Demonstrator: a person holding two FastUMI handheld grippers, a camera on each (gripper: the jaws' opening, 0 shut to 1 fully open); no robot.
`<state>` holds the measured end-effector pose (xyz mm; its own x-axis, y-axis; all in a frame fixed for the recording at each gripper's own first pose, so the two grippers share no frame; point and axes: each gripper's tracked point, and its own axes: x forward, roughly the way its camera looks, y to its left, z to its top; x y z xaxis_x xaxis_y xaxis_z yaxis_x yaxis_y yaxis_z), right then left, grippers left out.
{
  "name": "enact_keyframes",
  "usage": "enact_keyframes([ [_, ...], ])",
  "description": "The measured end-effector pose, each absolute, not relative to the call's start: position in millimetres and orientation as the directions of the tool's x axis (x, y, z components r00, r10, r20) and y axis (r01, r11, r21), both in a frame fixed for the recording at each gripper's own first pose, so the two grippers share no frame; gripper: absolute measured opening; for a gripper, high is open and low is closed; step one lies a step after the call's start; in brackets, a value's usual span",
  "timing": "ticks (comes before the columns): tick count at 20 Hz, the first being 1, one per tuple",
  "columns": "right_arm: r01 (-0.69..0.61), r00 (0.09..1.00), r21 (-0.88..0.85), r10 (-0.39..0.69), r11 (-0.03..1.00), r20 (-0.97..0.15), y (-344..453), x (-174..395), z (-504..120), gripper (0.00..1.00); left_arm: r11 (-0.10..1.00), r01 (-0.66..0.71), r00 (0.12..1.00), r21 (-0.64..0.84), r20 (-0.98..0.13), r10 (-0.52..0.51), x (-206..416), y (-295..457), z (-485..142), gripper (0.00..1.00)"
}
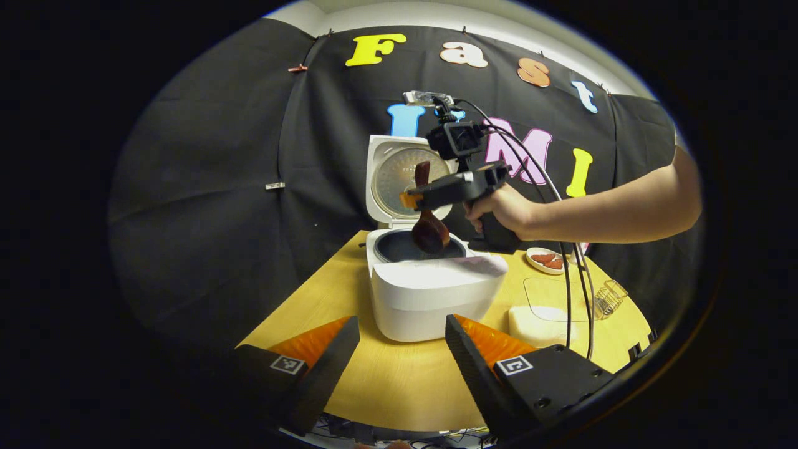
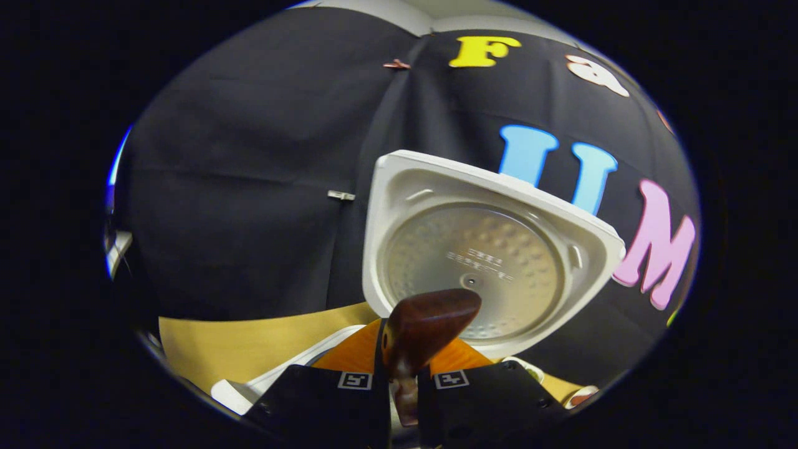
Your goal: Close the left gripper, press the button to open the rice cooker; take a wooden spoon from the chopstick holder with the right hand, scoop a spoonful of rice and pour it into the rice cooker, then put the wooden spoon back into the chopstick holder.
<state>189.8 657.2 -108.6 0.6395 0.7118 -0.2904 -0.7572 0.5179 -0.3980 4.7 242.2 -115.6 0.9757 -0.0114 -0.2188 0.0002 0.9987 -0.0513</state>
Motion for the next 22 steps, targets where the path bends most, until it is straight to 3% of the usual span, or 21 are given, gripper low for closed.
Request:
enact_keyframes([
  [3, -0.766, 0.612, -0.462, 0.728, 0.447, -0.31, 662.9, 176.9, -123.2, 0.21, 0.999, -0.015, 0.977, -0.047, -0.212, 0.005, 4.2, 248.8, -113.3, 0.96],
  [5, -0.764, 0.617, -0.455, 0.724, 0.457, -0.309, 661.5, 177.2, -121.4, 0.21, 0.999, -0.022, 0.976, -0.043, -0.218, 0.012, 3.2, 251.1, -116.5, 0.96],
  [11, -0.715, 0.699, -0.273, 0.664, 0.644, -0.266, 624.9, 207.5, -80.7, 0.22, 0.998, -0.015, 0.976, -0.053, -0.218, 0.003, -1.9, 244.1, -117.9, 0.96],
  [15, -0.619, 0.783, -0.132, 0.596, 0.774, -0.18, 567.9, 230.0, -27.3, 0.21, 0.999, 0.002, 0.979, -0.053, -0.202, -0.012, 1.2, 238.1, -110.5, 0.95],
  [22, -0.462, 0.886, -0.119, 0.451, 0.879, -0.104, 418.8, 231.0, 33.5, 0.21, 0.996, 0.082, 0.981, -0.032, -0.175, -0.086, 14.2, 211.7, -96.6, 0.96],
])
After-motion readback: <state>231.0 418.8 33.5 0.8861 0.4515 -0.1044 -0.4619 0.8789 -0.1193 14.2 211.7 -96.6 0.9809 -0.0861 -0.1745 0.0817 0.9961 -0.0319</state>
